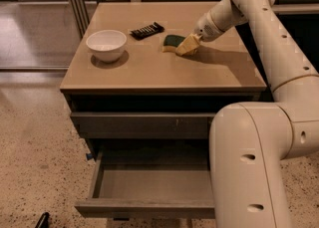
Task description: Place sponge into middle drawer
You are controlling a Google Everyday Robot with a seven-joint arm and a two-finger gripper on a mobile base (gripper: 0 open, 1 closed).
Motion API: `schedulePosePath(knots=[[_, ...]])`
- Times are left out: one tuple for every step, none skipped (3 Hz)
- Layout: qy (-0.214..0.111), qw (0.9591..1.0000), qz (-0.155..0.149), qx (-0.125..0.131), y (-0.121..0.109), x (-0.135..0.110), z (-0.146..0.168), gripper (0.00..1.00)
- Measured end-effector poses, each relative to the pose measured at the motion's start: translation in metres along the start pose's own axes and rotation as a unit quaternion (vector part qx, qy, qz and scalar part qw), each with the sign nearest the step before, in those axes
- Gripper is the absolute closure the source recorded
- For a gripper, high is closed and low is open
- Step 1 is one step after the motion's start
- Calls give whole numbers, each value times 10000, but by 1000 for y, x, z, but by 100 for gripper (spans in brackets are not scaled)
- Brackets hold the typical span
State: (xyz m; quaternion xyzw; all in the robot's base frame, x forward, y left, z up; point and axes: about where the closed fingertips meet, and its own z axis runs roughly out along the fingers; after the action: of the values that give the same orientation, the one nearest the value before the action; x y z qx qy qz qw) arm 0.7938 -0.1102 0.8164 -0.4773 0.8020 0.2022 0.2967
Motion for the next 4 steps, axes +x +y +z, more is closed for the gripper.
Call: schedulePosePath(knots=[[-379,9988,-306,-4,12,-18,-32,100],[-1177,9875,-1041,136,57,-56,-110,100],[-1795,9743,-1263,497,93,-63,-173,100],[-2363,9623,-1036,860,128,-62,-216,100]])
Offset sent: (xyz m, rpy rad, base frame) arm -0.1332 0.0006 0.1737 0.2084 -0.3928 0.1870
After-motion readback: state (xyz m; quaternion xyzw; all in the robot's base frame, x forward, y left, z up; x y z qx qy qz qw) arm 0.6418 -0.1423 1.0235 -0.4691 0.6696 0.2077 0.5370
